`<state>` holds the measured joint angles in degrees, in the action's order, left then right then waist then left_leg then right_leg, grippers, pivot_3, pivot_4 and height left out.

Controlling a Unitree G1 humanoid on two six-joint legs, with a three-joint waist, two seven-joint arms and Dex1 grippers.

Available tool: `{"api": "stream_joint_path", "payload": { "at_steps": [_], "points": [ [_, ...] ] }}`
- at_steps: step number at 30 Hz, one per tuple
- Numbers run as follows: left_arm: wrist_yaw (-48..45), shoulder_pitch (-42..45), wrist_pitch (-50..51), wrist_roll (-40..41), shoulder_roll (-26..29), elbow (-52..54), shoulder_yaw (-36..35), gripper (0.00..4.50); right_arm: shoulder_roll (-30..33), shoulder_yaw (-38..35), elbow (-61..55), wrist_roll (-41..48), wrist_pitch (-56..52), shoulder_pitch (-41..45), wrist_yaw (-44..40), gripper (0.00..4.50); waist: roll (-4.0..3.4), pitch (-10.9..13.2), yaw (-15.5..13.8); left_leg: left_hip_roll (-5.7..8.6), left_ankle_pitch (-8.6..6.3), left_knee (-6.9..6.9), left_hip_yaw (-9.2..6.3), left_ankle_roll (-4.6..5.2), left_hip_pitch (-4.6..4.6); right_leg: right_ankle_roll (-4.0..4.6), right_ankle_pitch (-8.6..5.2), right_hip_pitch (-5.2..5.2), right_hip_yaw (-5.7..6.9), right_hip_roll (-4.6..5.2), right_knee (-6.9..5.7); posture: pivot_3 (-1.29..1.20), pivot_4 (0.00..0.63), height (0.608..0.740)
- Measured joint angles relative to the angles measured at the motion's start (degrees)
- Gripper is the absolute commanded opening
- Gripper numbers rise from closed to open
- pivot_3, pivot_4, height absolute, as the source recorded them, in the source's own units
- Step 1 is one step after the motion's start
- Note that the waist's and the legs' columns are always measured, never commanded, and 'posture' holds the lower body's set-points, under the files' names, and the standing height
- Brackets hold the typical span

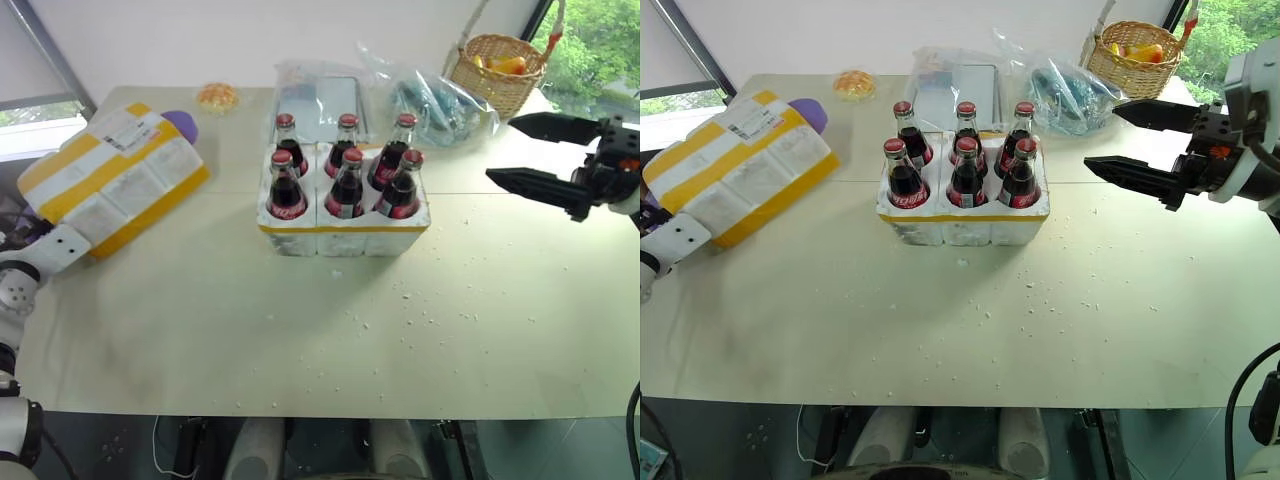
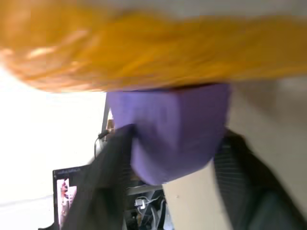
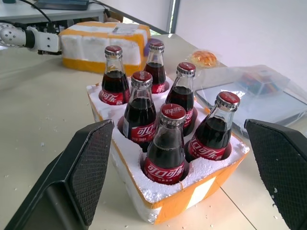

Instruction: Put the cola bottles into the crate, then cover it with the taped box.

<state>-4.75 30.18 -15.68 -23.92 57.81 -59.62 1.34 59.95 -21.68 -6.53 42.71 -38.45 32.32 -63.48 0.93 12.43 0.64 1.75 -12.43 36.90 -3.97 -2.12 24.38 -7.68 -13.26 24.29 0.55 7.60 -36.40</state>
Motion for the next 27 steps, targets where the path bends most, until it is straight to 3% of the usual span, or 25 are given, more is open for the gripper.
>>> {"api": "stream_joint_path", "payload": {
  "at_steps": [1,13,27],
  "points": [
    [0.1,0.2,0.1,0.1,0.1,-0.1,0.0,0.47,0.0,0.0,0.0,0.0,0.0,0.0,0.1,4.5,-0.02,0.0,0.0,0.0,0.0,0.0,0.02,0.0,-0.01,-0.01,0.0,0.0,-0.02,0.0,0.0,0.0,0.15,0.737],
    [-2.5,2.0,0.1,0.2,1.4,0.0,0.1,0.47,-0.2,0.0,1.2,-1.0,2.1,-0.1,0.3,4.5,-0.02,0.0,0.0,0.0,0.0,0.05,0.06,0.0,0.0,-0.03,0.03,0.0,-0.05,-0.01,0.0,0.0,0.15,0.737],
    [-11.2,12.6,3.1,3.5,7.4,15.8,-2.2,0.47,-0.4,0.6,5.7,-2.5,3.8,-2.0,-0.9,4.5,0.04,0.0,0.1,0.0,0.0,0.07,0.09,0.01,0.03,-0.04,0.04,0.0,-0.07,-0.02,0.0,0.0,0.15,0.737]
  ]
}}
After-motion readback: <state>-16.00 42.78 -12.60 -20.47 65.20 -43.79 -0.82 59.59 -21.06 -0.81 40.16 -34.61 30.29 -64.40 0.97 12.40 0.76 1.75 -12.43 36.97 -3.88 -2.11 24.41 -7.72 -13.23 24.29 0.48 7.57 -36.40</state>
